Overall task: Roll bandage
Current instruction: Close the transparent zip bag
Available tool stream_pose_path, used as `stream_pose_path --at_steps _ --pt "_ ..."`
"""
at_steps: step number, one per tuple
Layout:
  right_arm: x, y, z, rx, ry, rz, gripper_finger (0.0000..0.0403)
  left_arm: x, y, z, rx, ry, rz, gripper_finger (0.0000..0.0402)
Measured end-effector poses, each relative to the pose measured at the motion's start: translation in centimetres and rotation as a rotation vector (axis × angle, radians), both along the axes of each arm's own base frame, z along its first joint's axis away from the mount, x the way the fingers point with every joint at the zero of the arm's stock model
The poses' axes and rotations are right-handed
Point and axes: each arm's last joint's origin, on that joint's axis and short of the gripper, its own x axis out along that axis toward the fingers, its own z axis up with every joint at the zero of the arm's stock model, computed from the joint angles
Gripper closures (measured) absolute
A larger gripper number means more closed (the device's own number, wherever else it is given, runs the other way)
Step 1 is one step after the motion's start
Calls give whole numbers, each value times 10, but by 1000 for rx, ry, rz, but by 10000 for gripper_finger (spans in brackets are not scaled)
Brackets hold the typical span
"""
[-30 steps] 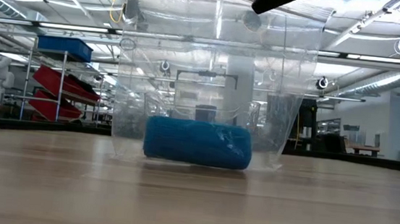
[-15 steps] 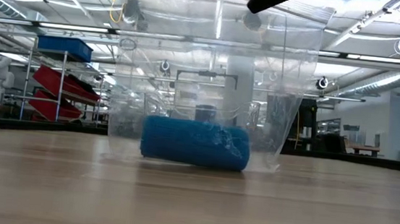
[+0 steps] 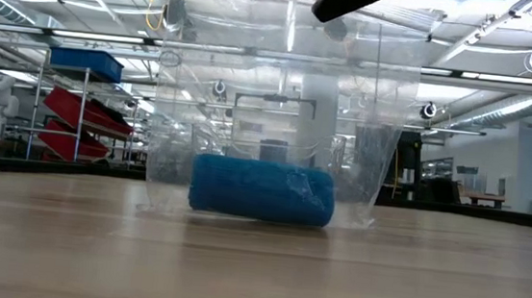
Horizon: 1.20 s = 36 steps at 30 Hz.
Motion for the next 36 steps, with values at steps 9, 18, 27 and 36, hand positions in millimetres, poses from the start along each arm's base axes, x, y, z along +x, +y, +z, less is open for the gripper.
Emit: stream_pose_path --at_steps 9,18,27,36 --pt "5 6 -14 -68 52 68 401 0 0 0 3 3 -1 402" --pt "8 13 -20 -77 17 47 401 0 0 0 -3 7 -9 402" --pt "8 13 -18 -38 -8 17 317 0 0 0 -17 6 4 402" --pt "12 10 -16 -72 -51 -8 259 0 0 0 -17 6 4 402"
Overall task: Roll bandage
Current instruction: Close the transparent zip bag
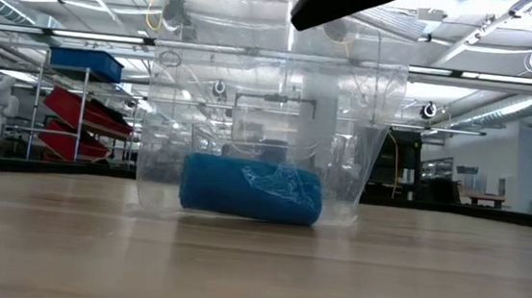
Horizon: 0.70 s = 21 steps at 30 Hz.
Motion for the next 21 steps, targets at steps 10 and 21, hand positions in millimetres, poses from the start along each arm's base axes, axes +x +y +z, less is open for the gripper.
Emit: stream_pose_path --at_steps 10,21 --pt "2 -1 1 -5 -5 10 374 0 0 0 -1 0 2 402" --pt "0 2 1 6 -3 13 402 0 0 0 -2 0 4 402"
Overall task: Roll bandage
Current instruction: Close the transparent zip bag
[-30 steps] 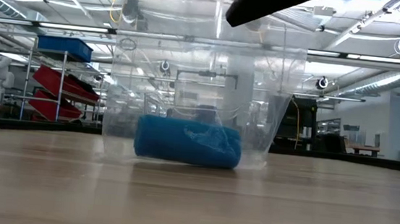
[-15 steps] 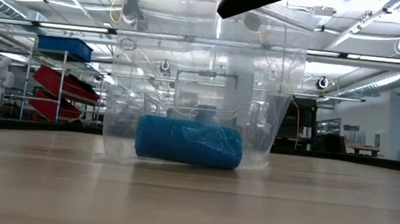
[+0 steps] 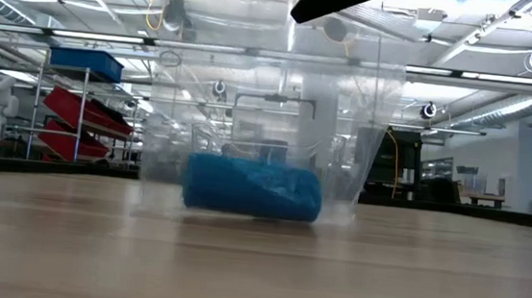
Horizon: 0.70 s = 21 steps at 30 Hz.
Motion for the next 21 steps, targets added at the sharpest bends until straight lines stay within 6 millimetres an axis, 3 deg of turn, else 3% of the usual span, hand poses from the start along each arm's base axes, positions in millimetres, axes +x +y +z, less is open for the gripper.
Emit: stream_pose_path --at_steps 9,18,21 --pt "0 3 0 42 8 34 397 0 0 0 -2 1 -2 402" --pt "5 2 3 47 -28 49 343 0 0 0 -3 1 -2 402" --pt "7 -1 3 51 -29 35 343 0 0 0 -3 1 -2 402"
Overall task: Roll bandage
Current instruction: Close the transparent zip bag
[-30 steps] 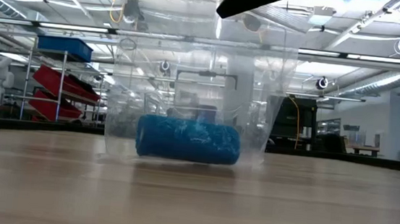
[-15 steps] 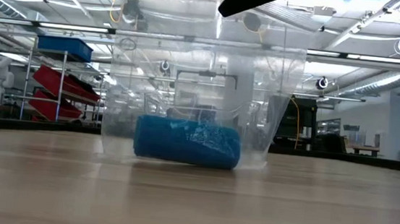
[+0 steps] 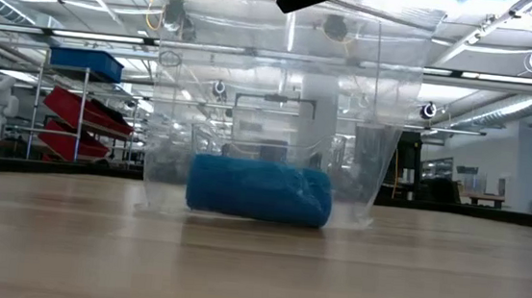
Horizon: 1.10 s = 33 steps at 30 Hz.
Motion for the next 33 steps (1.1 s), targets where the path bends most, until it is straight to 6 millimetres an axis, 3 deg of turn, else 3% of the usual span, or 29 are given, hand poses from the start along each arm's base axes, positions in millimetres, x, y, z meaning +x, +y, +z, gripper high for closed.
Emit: stream_pose_path --at_steps 5,15,19,27,33 --pt "0 -1 0 -10 4 3 395 0 0 0 -1 1 -1 402" --pt "-1 1 -1 43 20 16 402 0 0 0 5 1 -7 402" --pt "-1 2 -2 84 25 16 403 0 1 0 84 -19 -1 397" --pt "-1 -2 -2 124 23 -26 403 -1 -1 1 183 -43 -12 315" --pt "-9 -6 17 206 -8 -33 403 -2 -6 3 195 -68 -46 236"
